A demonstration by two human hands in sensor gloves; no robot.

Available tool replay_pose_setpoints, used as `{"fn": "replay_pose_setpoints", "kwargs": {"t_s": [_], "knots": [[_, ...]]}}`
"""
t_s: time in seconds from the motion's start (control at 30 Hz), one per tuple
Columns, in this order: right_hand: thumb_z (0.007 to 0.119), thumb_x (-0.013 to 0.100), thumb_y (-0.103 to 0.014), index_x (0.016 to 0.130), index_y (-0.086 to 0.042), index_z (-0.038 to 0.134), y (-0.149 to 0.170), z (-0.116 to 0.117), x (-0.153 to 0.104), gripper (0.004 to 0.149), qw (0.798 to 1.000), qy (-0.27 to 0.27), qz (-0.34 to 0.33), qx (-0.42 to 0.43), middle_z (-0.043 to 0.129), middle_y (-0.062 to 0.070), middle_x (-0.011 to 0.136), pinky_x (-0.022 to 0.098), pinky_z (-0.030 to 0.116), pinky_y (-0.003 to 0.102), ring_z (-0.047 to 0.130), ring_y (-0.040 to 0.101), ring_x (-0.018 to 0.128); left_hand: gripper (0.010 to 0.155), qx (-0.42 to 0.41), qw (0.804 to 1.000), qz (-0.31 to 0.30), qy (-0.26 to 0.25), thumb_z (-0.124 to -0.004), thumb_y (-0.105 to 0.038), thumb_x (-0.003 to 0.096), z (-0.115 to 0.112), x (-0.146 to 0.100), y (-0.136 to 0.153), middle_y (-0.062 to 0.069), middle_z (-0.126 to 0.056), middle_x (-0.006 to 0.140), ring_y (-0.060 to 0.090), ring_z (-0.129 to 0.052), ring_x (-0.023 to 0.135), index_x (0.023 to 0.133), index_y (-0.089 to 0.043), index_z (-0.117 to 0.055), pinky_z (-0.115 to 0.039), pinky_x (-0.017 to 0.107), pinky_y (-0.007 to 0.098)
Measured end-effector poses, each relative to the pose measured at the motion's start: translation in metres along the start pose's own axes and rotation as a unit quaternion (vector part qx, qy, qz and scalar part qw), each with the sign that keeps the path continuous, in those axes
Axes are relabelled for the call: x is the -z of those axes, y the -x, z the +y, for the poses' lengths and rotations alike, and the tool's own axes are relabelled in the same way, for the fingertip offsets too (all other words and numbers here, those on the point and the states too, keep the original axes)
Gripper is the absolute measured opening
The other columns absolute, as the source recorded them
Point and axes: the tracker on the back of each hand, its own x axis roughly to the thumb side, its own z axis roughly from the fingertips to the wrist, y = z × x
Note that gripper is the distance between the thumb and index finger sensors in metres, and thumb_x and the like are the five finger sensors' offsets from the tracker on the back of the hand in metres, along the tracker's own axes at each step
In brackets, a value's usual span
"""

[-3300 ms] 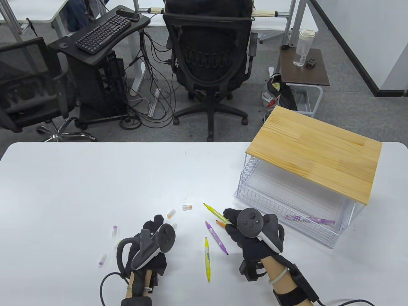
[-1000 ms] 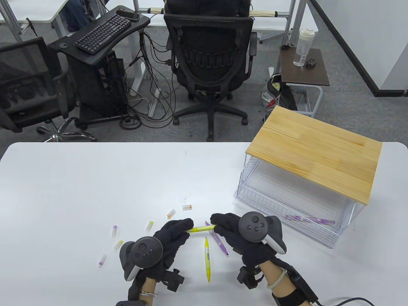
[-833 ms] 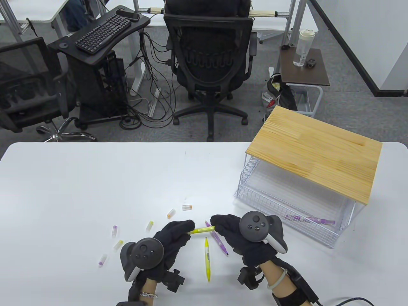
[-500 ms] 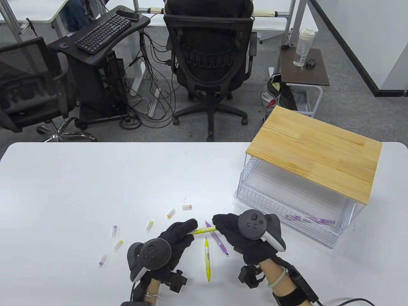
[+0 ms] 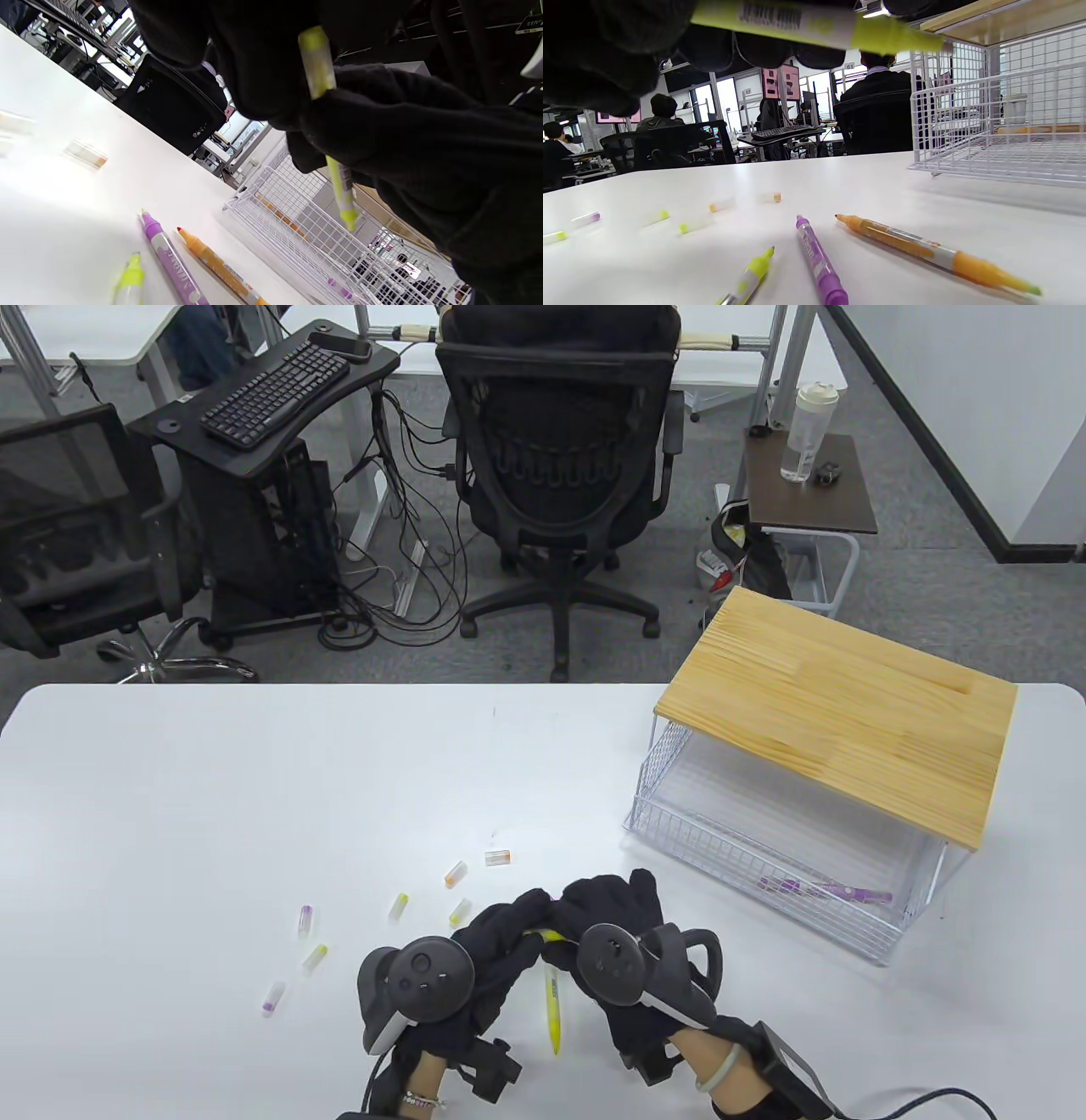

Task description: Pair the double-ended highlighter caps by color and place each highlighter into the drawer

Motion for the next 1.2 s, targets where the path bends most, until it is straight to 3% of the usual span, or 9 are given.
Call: {"fn": "replay_pose_setpoints", "kwargs": {"t_s": [0.23, 0.4, 0.5, 0.57, 0.63, 0.7, 0.8, 0.97, 1.2], "knots": [[0.067, 0.058, -0.052, 0.103, -0.043, 0.057, 0.021, -0.04, -0.005, 0.048, 0.992, 0.024, 0.007, 0.127, 0.072, -0.014, 0.1, 0.086, 0.048, 0.057, 0.076, 0.02, 0.095, 0.057, 0.114, 0.991, 0.044, -0.053, -0.066, -0.039, 0.0541, 0.022, -0.011, 0.005, 0.015, -0.08, 0.101, 0.031, -0.094, 0.079, 0.106, -0.017, -0.067, -0.066, 0.066, 0.061], [0.066, 0.06, -0.05, 0.11, -0.041, 0.046, 0.025, -0.052, -0.009, 0.054, 0.986, 0.03, 0.002, 0.165, 0.071, -0.014, 0.103, 0.086, 0.049, 0.055, 0.077, 0.019, 0.095, 0.064, 0.224, 0.969, 0.106, -0.001, -0.067, -0.043, 0.0526, 0.009, 0.001, 0.007, 0.018, -0.08, 0.102, 0.036, -0.092, 0.081, 0.111, -0.017, -0.06, -0.064, 0.066, 0.063], [0.066, 0.06, -0.05, 0.111, -0.041, 0.044, 0.024, -0.053, -0.011, 0.056, 0.987, 0.035, -0.005, 0.155, 0.072, -0.014, 0.102, 0.086, 0.05, 0.055, 0.078, 0.018, 0.094, 0.069, 0.348, 0.923, 0.165, 0.024, -0.067, -0.049, 0.0504, 0.0, 0.021, 0.004, 0.01, -0.078, 0.107, 0.035, -0.087, 0.09, 0.114, -0.025, -0.052, -0.061, 0.071, 0.063], [0.065, 0.06, -0.051, 0.111, -0.042, 0.043, 0.024, -0.054, -0.011, 0.056, 0.987, 0.039, -0.004, 0.155, 0.072, -0.015, 0.103, 0.086, 0.05, 0.055, 0.078, 0.018, 0.094, 0.069, 0.404, 0.895, 0.189, -0.014, -0.066, -0.052, 0.0489, 0.002, 0.037, 0.003, 0.0, -0.078, 0.108, 0.029, -0.085, 0.095, 0.113, -0.031, -0.05, -0.058, 0.075, 0.062], [0.065, 0.06, -0.051, 0.111, -0.042, 0.043, 0.028, -0.056, -0.011, 0.056, 0.985, 0.036, -0.002, 0.169, 0.071, -0.015, 0.103, 0.087, 0.049, 0.054, 0.077, 0.018, 0.095, 0.068, 0.391, 0.897, 0.199, -0.06, -0.066, -0.051, 0.0486, 0.007, 0.053, 0.005, 0.0, -0.078, 0.107, 0.028, -0.086, 0.095, 0.112, -0.03, -0.051, -0.059, 0.074, 0.062], [0.065, 0.06, -0.051, 0.111, -0.041, 0.042, 0.032, -0.058, -0.011, 0.057, 0.984, 0.034, -0.001, 0.177, 0.072, -0.015, 0.102, 0.086, 0.049, 0.054, 0.077, 0.018, 0.094, 0.069, 0.321, 0.923, 0.209, -0.046, -0.066, -0.051, 0.049, 0.006, 0.059, 0.007, 0.001, -0.077, 0.107, 0.03, -0.084, 0.095, 0.112, -0.029, -0.051, -0.057, 0.075, 0.063], [0.065, 0.06, -0.051, 0.112, -0.042, 0.042, 0.038, -0.062, -0.011, 0.057, 0.983, 0.041, 0.006, 0.18, 0.071, -0.015, 0.101, 0.087, 0.049, 0.054, 0.077, 0.017, 0.094, 0.069, 0.304, 0.928, 0.209, -0.042, -0.066, -0.051, 0.0491, 0.001, 0.058, 0.018, 0.003, -0.078, 0.107, 0.031, -0.084, 0.095, 0.113, -0.029, -0.051, -0.056, 0.074, 0.064], [0.064, 0.061, -0.051, 0.112, -0.042, 0.041, 0.042, -0.06, -0.007, 0.057, 0.981, 0.023, 0.006, 0.195, 0.07, -0.016, 0.102, 0.087, 0.048, 0.054, 0.075, 0.017, 0.096, 0.073, 0.375, 0.892, 0.251, 0.023, -0.068, -0.052, 0.0468, -0.008, 0.058, 0.048, 0.005, -0.08, 0.106, 0.035, -0.083, 0.096, 0.113, -0.026, -0.053, -0.054, 0.072, 0.068], [0.064, 0.061, -0.052, 0.111, -0.043, 0.041, 0.039, -0.054, -0.005, 0.056, 0.985, 0.017, 0.007, 0.174, 0.07, -0.017, 0.102, 0.088, 0.047, 0.054, 0.075, 0.017, 0.096, 0.075, 0.445, 0.853, 0.269, 0.049, -0.072, -0.054, 0.0418, -0.026, 0.063, 0.06, -0.005, -0.09, 0.095, 0.03, -0.078, 0.102, 0.11, -0.028, -0.056, -0.05, 0.073, 0.07]]}}
